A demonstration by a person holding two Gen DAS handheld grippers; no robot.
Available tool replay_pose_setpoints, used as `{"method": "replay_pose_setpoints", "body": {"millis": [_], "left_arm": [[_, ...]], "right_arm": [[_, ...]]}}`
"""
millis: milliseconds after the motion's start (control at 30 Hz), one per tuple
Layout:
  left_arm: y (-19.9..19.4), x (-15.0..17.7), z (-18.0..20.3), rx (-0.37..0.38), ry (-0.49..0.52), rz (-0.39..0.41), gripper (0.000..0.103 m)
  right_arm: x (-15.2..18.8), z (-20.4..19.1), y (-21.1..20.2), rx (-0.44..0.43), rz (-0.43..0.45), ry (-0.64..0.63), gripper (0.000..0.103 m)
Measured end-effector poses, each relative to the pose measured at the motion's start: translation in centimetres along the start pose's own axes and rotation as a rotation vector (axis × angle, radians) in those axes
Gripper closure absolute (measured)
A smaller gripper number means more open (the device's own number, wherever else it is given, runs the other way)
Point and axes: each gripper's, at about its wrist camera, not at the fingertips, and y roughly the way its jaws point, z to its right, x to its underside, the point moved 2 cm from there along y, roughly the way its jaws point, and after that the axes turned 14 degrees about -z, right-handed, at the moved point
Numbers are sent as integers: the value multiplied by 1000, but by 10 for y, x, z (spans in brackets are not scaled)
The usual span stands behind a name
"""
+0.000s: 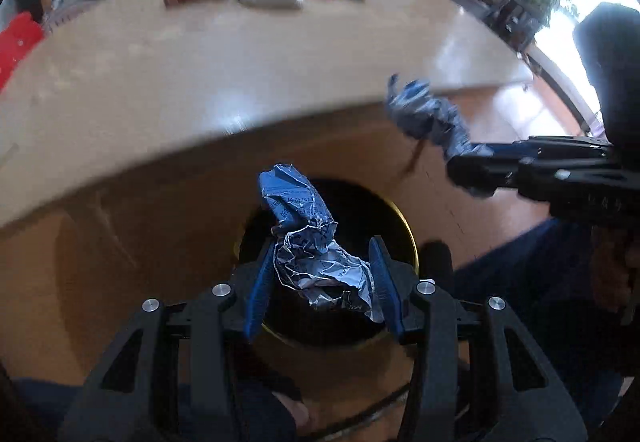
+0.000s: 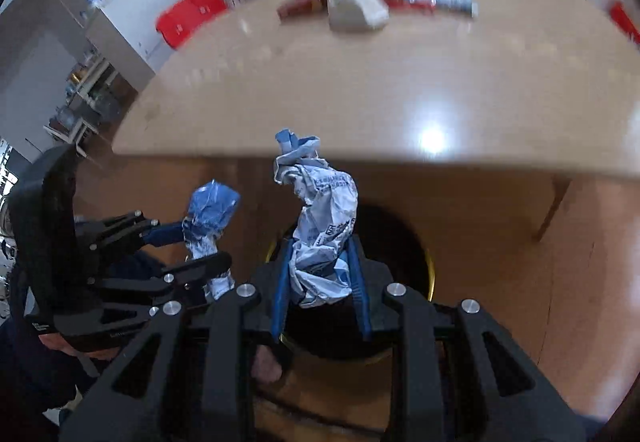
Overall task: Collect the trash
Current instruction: 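Carry both crumpled wrappers over the bin and open both grippers to drop them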
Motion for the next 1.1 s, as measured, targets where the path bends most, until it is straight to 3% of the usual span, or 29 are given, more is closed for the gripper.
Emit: {"method": "replay_pose_setpoints", "body": {"millis": [67,200,800,867,967,1100], "left_arm": [[17,4,4,19,8,-70,57],[30,2,4,37,-3,-122,57],[30,-10,5,42,-19,-131,55],[30,-11,6,39,-18,-134,52],[31,-11,7,34,-24,-139,34],[31,-12,5,35,-31,-133,32]], "right_arm": [[3,1,13,12,-54,16,76],[-1,3,15,4,-68,27,75],[-7,3,19,-12,-82,35,74],[-6,5,18,-13,-79,42,71],[-7,8,15,-22,-69,63,54],[-8,8,13,-22,-62,62,52]]}}
